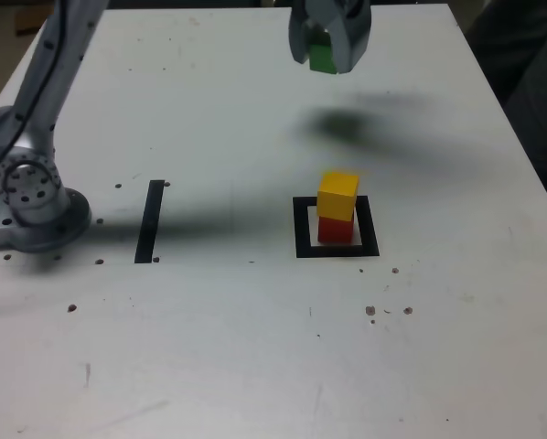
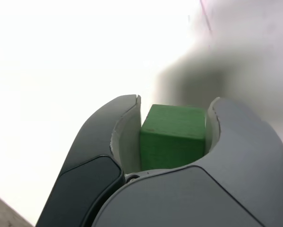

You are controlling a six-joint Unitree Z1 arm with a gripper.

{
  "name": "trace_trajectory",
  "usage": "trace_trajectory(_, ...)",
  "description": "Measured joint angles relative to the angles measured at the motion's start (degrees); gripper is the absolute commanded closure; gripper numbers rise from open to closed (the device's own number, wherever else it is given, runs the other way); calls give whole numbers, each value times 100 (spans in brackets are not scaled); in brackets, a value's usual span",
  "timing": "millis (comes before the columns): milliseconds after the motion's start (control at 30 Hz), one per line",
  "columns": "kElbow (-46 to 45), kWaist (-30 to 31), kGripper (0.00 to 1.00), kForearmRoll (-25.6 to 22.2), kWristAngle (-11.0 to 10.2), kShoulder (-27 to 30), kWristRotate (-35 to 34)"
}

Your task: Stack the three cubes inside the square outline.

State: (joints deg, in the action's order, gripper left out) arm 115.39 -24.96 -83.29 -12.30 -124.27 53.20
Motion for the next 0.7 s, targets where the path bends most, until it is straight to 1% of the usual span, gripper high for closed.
trace_trajectory(100,-393,294,64,2,-61,232,-293)
trace_trajectory(167,-486,396,64,11,-82,333,-396)
trace_trajectory(233,-693,524,64,18,-135,491,-660)
trace_trajectory(300,-922,790,64,15,-167,726,-1013)
trace_trajectory(433,-1130,1232,64,-12,-167,1025,-1614)
trace_trajectory(600,-1366,1672,64,-85,-124,1116,-2364)
trace_trajectory(700,-1441,1822,64,-141,-76,1129,-2708)
